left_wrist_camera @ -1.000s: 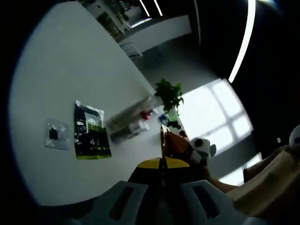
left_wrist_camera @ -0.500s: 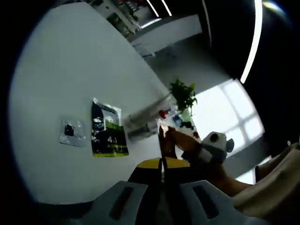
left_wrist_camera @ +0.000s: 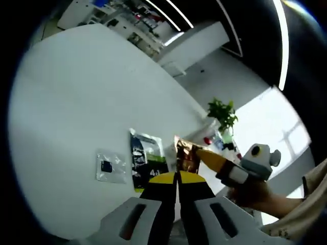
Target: Arrange the skincare products in the storage area until every visible bottle or jar stands upright without overlapping.
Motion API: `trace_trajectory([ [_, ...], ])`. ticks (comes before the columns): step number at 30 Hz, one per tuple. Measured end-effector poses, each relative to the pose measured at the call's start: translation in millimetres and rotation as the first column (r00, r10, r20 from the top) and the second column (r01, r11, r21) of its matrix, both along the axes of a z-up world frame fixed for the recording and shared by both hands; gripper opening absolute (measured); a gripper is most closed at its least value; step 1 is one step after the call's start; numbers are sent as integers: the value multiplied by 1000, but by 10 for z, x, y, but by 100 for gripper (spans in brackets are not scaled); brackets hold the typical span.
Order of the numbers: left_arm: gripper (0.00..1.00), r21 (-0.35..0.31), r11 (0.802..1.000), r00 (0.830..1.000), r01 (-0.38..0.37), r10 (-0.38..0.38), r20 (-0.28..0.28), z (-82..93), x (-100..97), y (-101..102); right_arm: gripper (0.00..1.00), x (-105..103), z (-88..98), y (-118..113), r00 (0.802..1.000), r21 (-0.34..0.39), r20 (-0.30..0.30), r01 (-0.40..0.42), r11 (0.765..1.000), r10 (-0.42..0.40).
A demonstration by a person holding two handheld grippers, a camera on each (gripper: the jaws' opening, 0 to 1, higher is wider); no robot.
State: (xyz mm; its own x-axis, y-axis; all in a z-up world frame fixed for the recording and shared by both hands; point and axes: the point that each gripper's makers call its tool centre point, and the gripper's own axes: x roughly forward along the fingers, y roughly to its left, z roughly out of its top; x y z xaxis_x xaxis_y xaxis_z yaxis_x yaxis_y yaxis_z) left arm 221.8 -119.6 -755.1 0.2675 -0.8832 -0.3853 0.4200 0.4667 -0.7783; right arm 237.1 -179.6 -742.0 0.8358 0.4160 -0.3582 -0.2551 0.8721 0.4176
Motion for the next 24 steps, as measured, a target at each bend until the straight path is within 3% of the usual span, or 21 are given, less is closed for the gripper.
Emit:
trace_trajectory([
  [15, 0, 63, 998, 998, -8, 12, -56, -371, 339, 48, 1, 423, -401, 70, 998, -182, -43, -48, 982, 41],
  [24, 0, 99, 995, 997, -24, 32, -75, -601, 596, 102, 1, 714, -674, 116, 996, -221, -80, -44, 974, 27],
])
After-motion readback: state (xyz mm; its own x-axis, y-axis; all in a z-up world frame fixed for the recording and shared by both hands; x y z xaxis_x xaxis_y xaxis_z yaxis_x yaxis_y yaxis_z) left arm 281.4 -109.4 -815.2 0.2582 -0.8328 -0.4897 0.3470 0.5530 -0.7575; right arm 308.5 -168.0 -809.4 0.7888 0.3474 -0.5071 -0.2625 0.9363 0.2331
